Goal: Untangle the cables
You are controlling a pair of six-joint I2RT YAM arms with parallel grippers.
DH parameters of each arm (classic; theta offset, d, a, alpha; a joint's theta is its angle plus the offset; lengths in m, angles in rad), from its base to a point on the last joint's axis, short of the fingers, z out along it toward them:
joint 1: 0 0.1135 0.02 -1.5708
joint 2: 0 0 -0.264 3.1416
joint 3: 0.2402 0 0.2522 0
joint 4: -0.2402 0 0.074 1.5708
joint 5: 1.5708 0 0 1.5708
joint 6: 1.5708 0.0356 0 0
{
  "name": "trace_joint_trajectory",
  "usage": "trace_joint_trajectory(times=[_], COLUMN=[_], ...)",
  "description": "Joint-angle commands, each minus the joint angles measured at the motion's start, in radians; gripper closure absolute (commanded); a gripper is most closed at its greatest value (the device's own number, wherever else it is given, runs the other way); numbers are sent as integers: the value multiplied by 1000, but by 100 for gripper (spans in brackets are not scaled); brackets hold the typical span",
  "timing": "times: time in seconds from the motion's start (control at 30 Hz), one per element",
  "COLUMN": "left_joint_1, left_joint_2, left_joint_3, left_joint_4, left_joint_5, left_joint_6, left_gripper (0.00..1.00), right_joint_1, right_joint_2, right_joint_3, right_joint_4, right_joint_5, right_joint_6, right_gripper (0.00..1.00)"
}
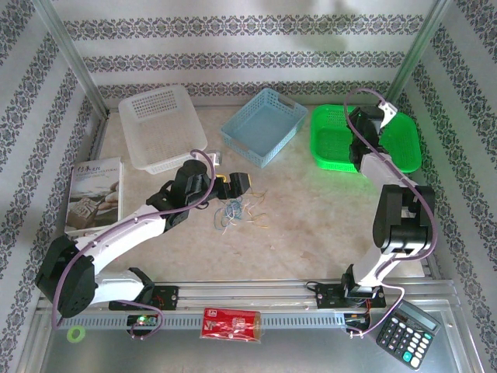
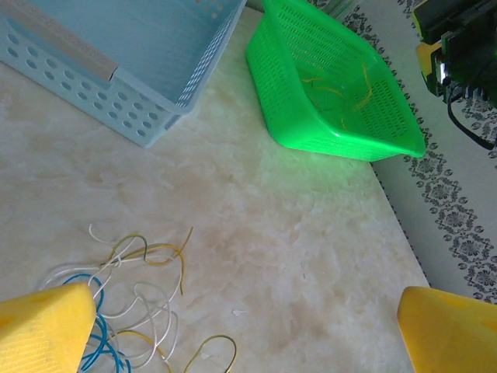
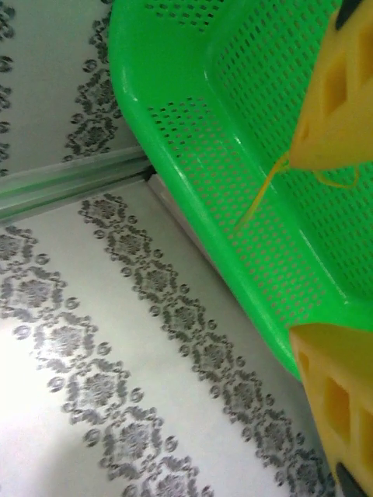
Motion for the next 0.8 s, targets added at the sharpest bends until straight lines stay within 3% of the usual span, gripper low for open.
trace_joint_trajectory(times=[0.0, 0.2, 0.37, 0.57, 0.77], left_joint_1=[-12, -8, 4, 18, 22], left_joint_2=[-11, -39, -41, -46, -94], left_joint_3=[20, -17, -33, -46, -61], left_joint_4=[-35, -1, 2, -43, -130], left_joint_5=[6, 7, 30, 42, 36], left_joint_6=[-1, -15, -37, -60, -71], left_gripper=[0, 0, 0, 0, 0], right_joint_1=[2, 48, 184, 396, 575], right_joint_2=[-65, -236, -384, -497, -576], right_joint_3=[-7, -100, -165, -217, -341], right_joint_4=[27, -50, -186, -339, -382], right_joint_5=[-122, -318, -390, -360, -314], right_joint_6=[23, 92, 88, 82, 149], right_gripper=[41, 42, 44, 46, 46])
